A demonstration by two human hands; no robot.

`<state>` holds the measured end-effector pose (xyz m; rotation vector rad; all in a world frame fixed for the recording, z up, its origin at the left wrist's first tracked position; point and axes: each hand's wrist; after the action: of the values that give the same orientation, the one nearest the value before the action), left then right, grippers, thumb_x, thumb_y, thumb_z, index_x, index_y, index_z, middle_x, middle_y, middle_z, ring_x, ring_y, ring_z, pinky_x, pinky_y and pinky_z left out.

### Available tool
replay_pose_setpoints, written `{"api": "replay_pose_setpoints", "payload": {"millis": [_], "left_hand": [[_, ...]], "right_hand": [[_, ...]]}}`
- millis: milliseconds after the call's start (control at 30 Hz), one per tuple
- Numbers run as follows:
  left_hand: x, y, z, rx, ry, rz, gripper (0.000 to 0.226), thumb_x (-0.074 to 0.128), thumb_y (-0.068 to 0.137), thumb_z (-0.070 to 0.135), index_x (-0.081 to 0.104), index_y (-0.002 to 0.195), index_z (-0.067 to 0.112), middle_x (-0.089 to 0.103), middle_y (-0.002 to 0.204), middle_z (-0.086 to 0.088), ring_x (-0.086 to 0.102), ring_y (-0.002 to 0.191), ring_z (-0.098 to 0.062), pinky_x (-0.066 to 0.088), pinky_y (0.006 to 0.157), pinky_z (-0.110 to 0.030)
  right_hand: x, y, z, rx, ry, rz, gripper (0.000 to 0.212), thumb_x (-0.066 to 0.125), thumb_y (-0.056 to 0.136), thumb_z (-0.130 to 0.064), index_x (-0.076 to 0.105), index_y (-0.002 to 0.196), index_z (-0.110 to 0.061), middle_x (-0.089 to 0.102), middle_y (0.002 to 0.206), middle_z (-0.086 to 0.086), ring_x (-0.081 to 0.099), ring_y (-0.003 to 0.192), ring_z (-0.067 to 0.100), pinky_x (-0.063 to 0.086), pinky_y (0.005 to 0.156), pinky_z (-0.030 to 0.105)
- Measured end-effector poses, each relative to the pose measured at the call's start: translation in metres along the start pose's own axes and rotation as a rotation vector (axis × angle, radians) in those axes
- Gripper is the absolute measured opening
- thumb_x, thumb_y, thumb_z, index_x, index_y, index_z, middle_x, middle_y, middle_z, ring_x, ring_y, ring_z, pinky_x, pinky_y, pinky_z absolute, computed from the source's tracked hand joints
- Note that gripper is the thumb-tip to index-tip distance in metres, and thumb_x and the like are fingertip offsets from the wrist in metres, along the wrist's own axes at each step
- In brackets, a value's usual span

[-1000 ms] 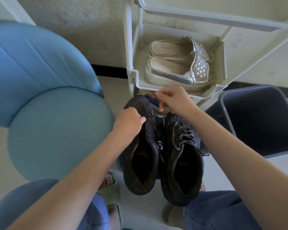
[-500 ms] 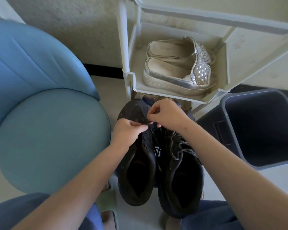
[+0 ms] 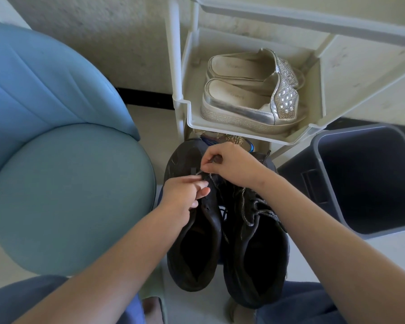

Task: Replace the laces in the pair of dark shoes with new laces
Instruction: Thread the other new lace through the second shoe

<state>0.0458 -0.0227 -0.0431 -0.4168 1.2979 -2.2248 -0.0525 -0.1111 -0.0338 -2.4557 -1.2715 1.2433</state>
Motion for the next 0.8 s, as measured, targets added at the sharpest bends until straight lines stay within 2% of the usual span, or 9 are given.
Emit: {"api": "replay_pose_setpoints", "payload": {"millis": [133,200,267,333,400,500,600,800], "left_hand": [[-0.001,-0.001,-0.002,0.013,-0.042,-0.017,0.018,0.058,0.088,-0.007,0.066,0.086,0.009,0.062,0.071,-0.005,0.054,0.034,0.001,0.021,0.026,-0.011],[-0.002,-0.003,-0.004,0.035,-0.046,-0.020,0.018,0.058,0.087,-0.008,0.064,0.091,0.008,0.062,0.073,-0.007,0.055,0.035,0.001,0.023,0.027,-0.011],[-0.002,-0.003,-0.005,0.034,-0.072,-0.025,0.018,0.055,0.089,-0.009,0.062,0.091,0.008,0.062,0.074,-0.008,0.056,0.036,0.000,0.023,0.027,-0.011],[-0.002,-0.003,-0.005,0.039,-0.082,-0.037,0.018,0.054,0.090,-0.008,0.062,0.089,0.008,0.062,0.076,-0.007,0.058,0.037,0.000,0.023,0.028,-0.011],[-0.002,-0.004,-0.006,0.046,-0.085,-0.039,0.018,0.054,0.090,-0.008,0.062,0.087,0.008,0.062,0.076,-0.007,0.059,0.039,0.000,0.024,0.028,-0.011],[-0.002,-0.005,-0.007,0.054,-0.069,-0.026,0.019,0.055,0.089,-0.007,0.063,0.083,0.010,0.063,0.077,-0.007,0.059,0.039,0.000,0.025,0.028,-0.011],[-0.002,-0.004,-0.008,0.065,-0.051,-0.013,0.020,0.057,0.089,-0.006,0.063,0.084,0.012,0.064,0.079,-0.005,0.058,0.039,0.001,0.026,0.029,-0.010],[-0.002,-0.004,-0.011,0.099,-0.017,0.000,0.019,0.058,0.089,-0.002,0.064,0.088,0.016,0.065,0.080,-0.001,0.058,0.041,0.004,0.029,0.030,-0.010]], "right_hand": [[-0.004,-0.002,-0.001,-0.013,0.125,-0.061,0.011,0.061,0.091,-0.016,0.063,0.082,-0.021,0.070,0.069,-0.008,0.062,0.061,0.008,0.052,0.073,0.024],[-0.009,-0.004,0.004,0.042,0.054,-0.126,0.009,0.059,0.093,-0.018,0.063,0.085,-0.018,0.070,0.062,-0.004,0.061,0.053,0.007,0.051,0.066,0.023],[-0.013,-0.007,0.012,0.139,-0.118,-0.192,0.012,0.056,0.095,-0.022,0.063,0.088,-0.015,0.067,0.054,-0.005,0.057,0.045,0.004,0.047,0.059,0.023],[-0.015,-0.008,0.019,0.183,-0.232,-0.136,0.013,0.055,0.096,-0.025,0.063,0.089,-0.017,0.066,0.054,-0.006,0.052,0.042,-0.003,0.043,0.056,0.023],[-0.017,-0.008,0.020,0.153,-0.155,-0.034,0.011,0.058,0.094,-0.028,0.064,0.089,-0.020,0.067,0.066,-0.008,0.053,0.051,-0.005,0.040,0.059,0.023],[-0.017,-0.005,0.015,0.101,-0.191,0.108,0.009,0.064,0.089,-0.031,0.067,0.090,-0.023,0.061,0.080,-0.015,0.055,0.076,0.006,0.042,0.069,0.028],[-0.008,-0.002,0.013,0.103,-0.202,0.080,0.008,0.065,0.089,-0.030,0.068,0.086,-0.024,0.060,0.081,-0.012,0.057,0.081,0.011,0.046,0.073,0.030],[0.000,0.000,0.009,0.102,-0.275,0.073,0.010,0.062,0.091,-0.031,0.068,0.085,-0.024,0.062,0.084,-0.009,0.061,0.084,0.016,0.043,0.070,0.030]]}}
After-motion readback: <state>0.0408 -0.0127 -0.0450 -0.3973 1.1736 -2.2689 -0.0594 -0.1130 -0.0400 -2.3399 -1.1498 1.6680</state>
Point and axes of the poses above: each hand's wrist, its own y-axis towards the middle knuckle, its own x-axis out of the palm, z = x × y
